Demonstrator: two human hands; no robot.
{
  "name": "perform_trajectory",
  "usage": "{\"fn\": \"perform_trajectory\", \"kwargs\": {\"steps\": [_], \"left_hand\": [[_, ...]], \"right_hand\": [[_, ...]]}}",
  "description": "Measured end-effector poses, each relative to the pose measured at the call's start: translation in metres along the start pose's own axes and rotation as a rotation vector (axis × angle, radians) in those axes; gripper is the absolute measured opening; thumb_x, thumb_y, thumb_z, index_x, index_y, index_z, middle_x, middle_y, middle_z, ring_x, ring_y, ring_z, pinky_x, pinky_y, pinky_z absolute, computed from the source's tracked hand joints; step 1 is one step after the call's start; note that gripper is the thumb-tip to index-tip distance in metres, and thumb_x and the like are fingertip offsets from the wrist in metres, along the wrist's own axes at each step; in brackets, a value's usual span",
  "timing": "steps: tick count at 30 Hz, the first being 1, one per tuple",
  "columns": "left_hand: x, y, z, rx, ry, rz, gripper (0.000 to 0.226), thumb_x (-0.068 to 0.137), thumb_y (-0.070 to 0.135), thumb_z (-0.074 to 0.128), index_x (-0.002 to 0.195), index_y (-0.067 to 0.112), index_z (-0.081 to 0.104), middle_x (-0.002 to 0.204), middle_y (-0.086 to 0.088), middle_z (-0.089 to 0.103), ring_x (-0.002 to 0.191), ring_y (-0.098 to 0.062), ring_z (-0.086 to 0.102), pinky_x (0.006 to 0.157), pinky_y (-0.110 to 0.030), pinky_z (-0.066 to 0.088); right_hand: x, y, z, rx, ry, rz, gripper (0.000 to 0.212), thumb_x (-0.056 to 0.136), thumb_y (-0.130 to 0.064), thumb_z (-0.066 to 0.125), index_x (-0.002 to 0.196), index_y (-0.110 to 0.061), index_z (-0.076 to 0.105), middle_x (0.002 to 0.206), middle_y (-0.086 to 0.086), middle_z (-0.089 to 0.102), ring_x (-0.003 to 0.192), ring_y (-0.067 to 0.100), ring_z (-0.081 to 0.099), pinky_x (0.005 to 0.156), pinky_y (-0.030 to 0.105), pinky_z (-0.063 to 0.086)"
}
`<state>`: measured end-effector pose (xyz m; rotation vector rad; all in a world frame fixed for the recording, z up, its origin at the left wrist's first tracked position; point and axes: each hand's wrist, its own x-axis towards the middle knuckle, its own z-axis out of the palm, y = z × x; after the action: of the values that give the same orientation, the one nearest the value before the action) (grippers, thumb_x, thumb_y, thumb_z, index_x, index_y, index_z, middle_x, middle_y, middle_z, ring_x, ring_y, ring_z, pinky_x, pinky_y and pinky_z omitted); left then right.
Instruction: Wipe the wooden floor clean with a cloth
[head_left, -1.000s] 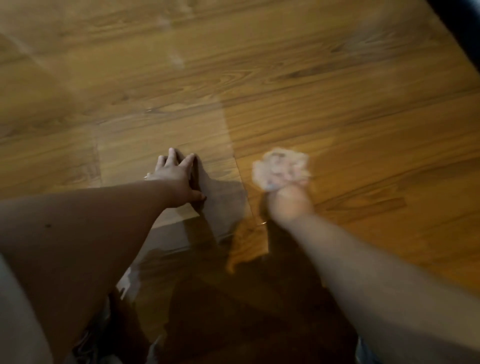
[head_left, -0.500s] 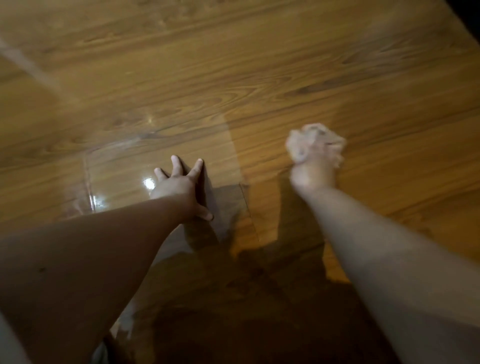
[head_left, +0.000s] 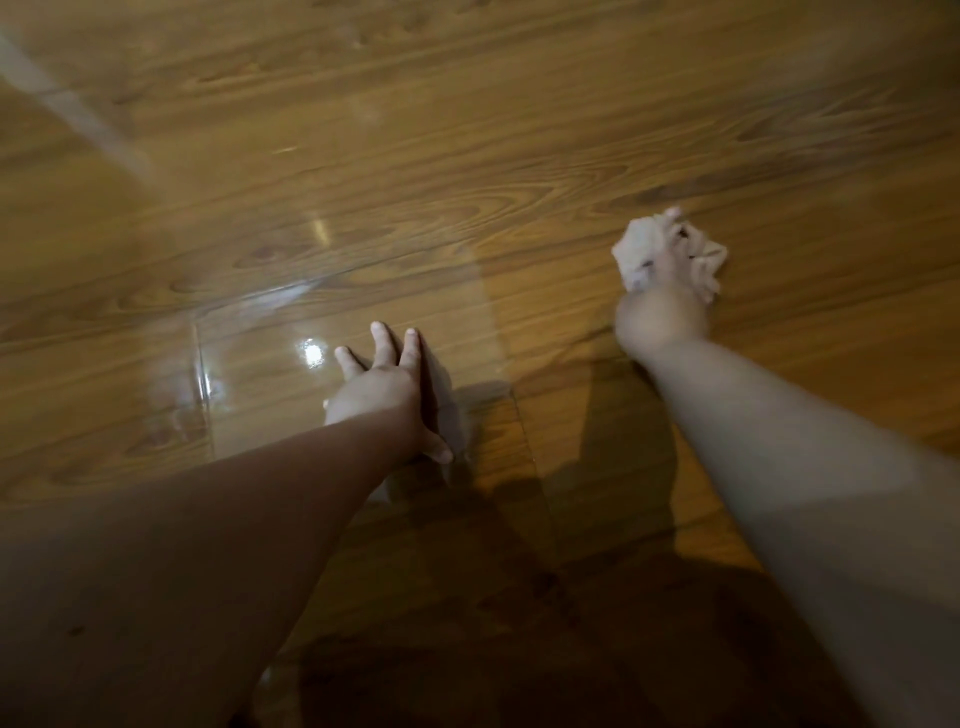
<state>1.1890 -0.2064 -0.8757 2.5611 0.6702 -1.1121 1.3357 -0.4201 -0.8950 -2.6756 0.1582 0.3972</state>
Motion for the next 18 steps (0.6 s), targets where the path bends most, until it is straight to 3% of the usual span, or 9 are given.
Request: {"fn": "perform_trajectory", "kwargs": {"steps": [2,5,7,10,12,14,15,17,18], "left_hand": [[0.000,0.001,-0.001,-0.009,-0.008,0.004,0.149,0.048,0.041,0.093,0.149,0.033,-0.018,0.153,0.003,-0.034,0.141,-0.042,-0.019,0.105,-0.067,0.028],[-0.001,0.002,-0.001,-0.018,-0.007,0.007,0.149,0.049,0.040,0.093,0.149,0.032,-0.017,0.153,0.003,-0.034,0.141,-0.043,-0.020,0.105,-0.067,0.028],[-0.001,0.001,0.000,-0.018,0.000,0.021,0.149,0.049,0.041,0.092,0.149,0.032,-0.017,0.153,0.002,-0.033,0.141,-0.043,-0.020,0.105,-0.067,0.029],[0.000,-0.002,0.001,-0.032,0.004,0.037,0.149,0.048,0.042,0.092,0.149,0.033,-0.017,0.153,0.003,-0.033,0.141,-0.044,-0.020,0.105,-0.067,0.029],[0.002,-0.003,0.000,-0.030,0.005,0.046,0.150,0.047,0.042,0.093,0.149,0.033,-0.017,0.153,0.003,-0.033,0.141,-0.044,-0.020,0.105,-0.067,0.029],[0.002,-0.003,0.001,-0.033,-0.002,0.031,0.150,0.046,0.041,0.093,0.149,0.033,-0.017,0.153,0.003,-0.034,0.141,-0.044,-0.020,0.105,-0.067,0.029],[0.003,-0.001,0.001,-0.033,-0.004,0.031,0.151,0.046,0.042,0.093,0.149,0.033,-0.017,0.153,0.003,-0.035,0.140,-0.044,-0.021,0.105,-0.067,0.028],[0.003,0.000,0.000,-0.030,-0.009,0.026,0.151,0.046,0.042,0.093,0.148,0.033,-0.018,0.152,0.002,-0.035,0.140,-0.044,-0.021,0.105,-0.067,0.028],[0.002,0.000,-0.001,-0.032,-0.011,0.022,0.151,0.047,0.042,0.093,0.149,0.032,-0.018,0.152,0.002,-0.035,0.140,-0.045,-0.021,0.105,-0.067,0.028]], "right_hand": [[-0.022,-0.029,0.021,-0.112,-0.100,-0.198,0.065,0.091,-0.013,0.047,0.151,-0.012,0.021,0.155,0.014,0.026,0.140,0.033,0.027,0.114,0.042,0.025],[-0.051,-0.062,0.045,-0.194,-0.359,-0.675,0.068,0.092,-0.010,0.043,0.152,-0.032,0.020,0.162,0.000,0.010,0.147,0.024,0.006,0.119,0.041,0.009],[-0.041,-0.058,0.038,-0.195,-0.439,-0.763,0.068,0.091,-0.005,0.041,0.149,-0.038,0.029,0.162,-0.004,0.007,0.149,0.022,-0.001,0.118,0.044,0.002],[-0.006,-0.020,0.015,-0.198,-0.273,-0.607,0.060,0.092,-0.002,0.044,0.147,-0.023,0.037,0.161,0.007,0.011,0.148,0.032,0.006,0.118,0.044,0.010],[0.017,0.010,-0.007,-0.144,-0.068,-0.294,0.058,0.093,-0.004,0.044,0.148,-0.021,0.036,0.160,0.011,0.015,0.145,0.035,0.012,0.117,0.040,0.015],[0.024,0.022,-0.015,-0.027,-0.002,0.045,0.055,0.098,-0.012,0.043,0.150,-0.027,0.032,0.161,0.008,0.011,0.146,0.030,0.009,0.117,0.036,0.010],[0.020,0.016,-0.013,-0.008,-0.010,0.119,0.054,0.099,-0.017,0.044,0.151,-0.027,0.030,0.161,0.008,0.009,0.146,0.029,0.008,0.116,0.034,0.008],[-0.001,-0.010,0.007,-0.074,-0.049,0.029,0.061,0.094,-0.020,0.048,0.151,-0.020,0.026,0.160,0.010,0.012,0.145,0.031,0.014,0.117,0.035,0.013],[-0.018,-0.025,0.020,-0.088,-0.087,-0.119,0.065,0.091,-0.023,0.046,0.152,-0.020,0.024,0.160,0.009,0.014,0.144,0.030,0.017,0.118,0.036,0.016]]}}
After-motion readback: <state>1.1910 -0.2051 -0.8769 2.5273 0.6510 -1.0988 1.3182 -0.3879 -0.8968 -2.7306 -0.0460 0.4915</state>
